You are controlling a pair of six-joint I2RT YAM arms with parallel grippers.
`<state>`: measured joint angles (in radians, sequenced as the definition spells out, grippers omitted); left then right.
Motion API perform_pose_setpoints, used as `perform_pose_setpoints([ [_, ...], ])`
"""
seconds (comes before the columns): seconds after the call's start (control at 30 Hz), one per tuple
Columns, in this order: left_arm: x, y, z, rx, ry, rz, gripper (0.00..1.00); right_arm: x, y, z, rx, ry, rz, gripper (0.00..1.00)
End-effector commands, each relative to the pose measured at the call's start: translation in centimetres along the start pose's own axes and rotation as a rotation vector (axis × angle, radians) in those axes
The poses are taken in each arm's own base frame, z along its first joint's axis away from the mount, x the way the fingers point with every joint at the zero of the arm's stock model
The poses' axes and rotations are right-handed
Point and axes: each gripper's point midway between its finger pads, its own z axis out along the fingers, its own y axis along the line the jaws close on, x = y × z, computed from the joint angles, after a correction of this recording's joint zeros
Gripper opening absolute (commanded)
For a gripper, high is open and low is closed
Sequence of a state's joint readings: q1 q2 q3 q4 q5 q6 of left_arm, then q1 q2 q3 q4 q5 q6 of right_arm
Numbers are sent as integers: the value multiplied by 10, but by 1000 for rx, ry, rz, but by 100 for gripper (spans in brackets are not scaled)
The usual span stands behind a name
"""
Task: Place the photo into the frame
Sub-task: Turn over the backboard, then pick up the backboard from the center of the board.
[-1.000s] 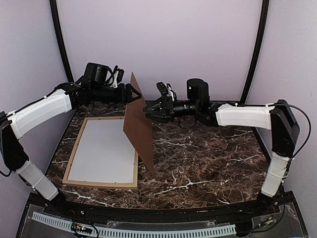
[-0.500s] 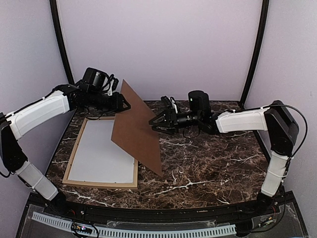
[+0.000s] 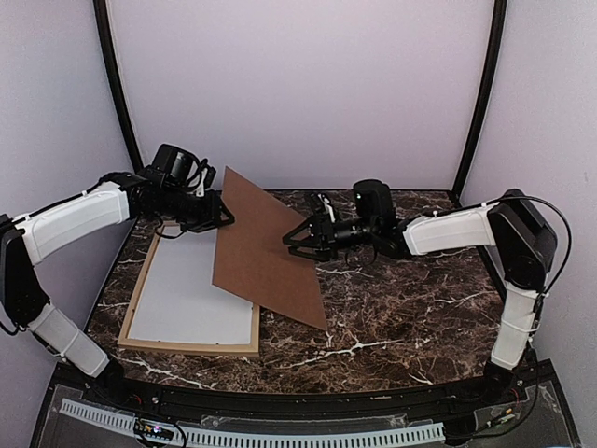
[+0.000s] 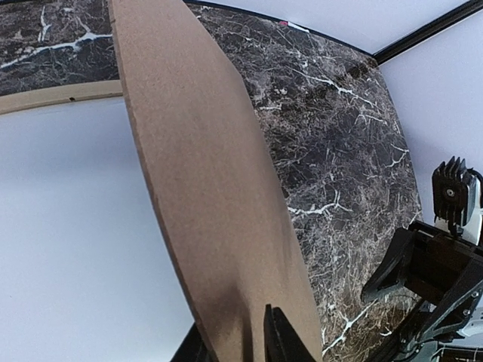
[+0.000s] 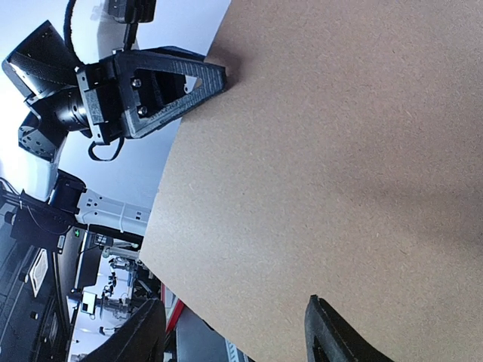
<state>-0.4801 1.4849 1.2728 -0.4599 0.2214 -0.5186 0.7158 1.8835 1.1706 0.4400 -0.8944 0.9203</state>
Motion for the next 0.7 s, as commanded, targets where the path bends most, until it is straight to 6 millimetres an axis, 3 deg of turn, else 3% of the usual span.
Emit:
perform_pose_setpoints([
  [0.0, 1, -10, 7, 88, -2, -21, 22, -1, -5, -4, -7, -16, -16, 64],
  [0.33, 7, -9, 32, 195, 11, -106, 1, 8, -23, -11, 45, -20, 3, 63],
  [0.43, 12, -8, 36, 225, 21, -142, 0, 7, -27, -21, 76, -35, 0, 63],
  [0.53, 12, -8, 31, 266, 2, -160, 0, 5, -28, -33, 106, -55, -12, 63],
  [0.67, 3, -9, 7, 334, -48, -200, 0, 1, -22, -48, 140, -78, -39, 64],
])
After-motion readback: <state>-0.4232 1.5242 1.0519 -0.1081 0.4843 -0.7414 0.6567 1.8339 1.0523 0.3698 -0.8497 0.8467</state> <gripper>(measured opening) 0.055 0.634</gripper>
